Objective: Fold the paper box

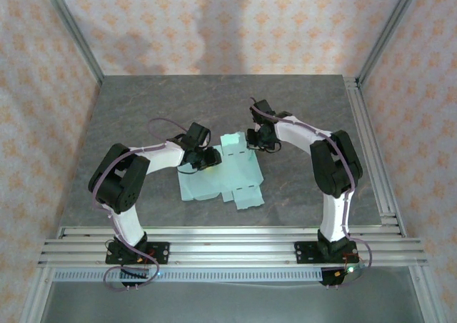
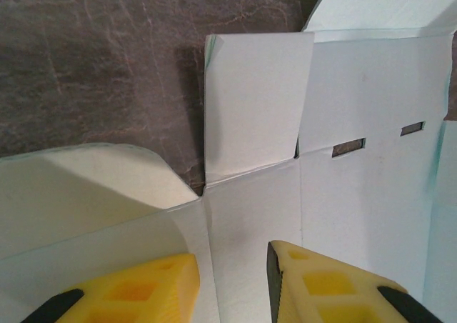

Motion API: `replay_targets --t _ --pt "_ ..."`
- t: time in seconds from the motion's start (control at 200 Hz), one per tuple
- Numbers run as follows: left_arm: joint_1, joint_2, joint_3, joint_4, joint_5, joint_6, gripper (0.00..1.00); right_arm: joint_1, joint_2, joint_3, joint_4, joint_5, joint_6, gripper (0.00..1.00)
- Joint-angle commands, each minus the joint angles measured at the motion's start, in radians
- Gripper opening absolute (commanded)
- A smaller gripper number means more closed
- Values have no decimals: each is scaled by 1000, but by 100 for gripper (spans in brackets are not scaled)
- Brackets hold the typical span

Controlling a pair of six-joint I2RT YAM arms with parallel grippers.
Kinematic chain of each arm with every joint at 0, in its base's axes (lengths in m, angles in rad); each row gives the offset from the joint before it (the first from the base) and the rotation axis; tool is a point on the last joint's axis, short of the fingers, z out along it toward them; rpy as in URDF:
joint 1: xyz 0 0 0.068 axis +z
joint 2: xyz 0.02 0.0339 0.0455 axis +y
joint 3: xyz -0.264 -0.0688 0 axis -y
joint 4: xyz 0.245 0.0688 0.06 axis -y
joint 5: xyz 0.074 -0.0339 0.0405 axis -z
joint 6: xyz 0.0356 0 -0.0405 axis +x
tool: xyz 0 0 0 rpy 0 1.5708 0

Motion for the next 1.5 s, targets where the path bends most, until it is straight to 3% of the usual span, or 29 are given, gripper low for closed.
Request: replay_targets --t 0.0,0.105,0.175,0.285,0.355,0.45,0.521,0.721,0.786,1.056,1.391,1.496 --pt "-2 48 -31 -69 -44 0 34 4 -29 12 -42 -3 -19 4" --pt "-2 50 -32 -68 -43 -2 34 4 -27 17 -50 -2 -29 3" --pt "-3 49 -33 -66 -44 -3 34 8 -27 19 -54 -4 -35 17" --pt "-2 48 -31 -69 -44 -3 34 15 -19 29 -68 0 -45 25" --pt "-3 46 -30 -69 -42 -1 34 20 -13 33 -76 5 -48 24" --pt "-3 45 -30 -71 -43 -1 34 22 -12 38 -78 8 -49 7" --pt "-3 46 -30 -71 -43 0 34 23 -17 42 -81 15 -49 6" --pt "-3 43 -28 -74 -44 0 34 24 -81 23 -62 42 -53 44" --pt "-2 40 -28 -74 -44 0 34 23 -123 -11 -32 67 -58 48" --pt "-3 46 -21 -77 -40 3 34 10 -296 -248 117 45 -172 46" --pt "-3 55 -4 -92 -36 15 34 11 -259 -349 169 -54 -177 44" --pt "-3 53 -8 -91 -37 14 35 14 -229 -345 161 -72 -172 39"
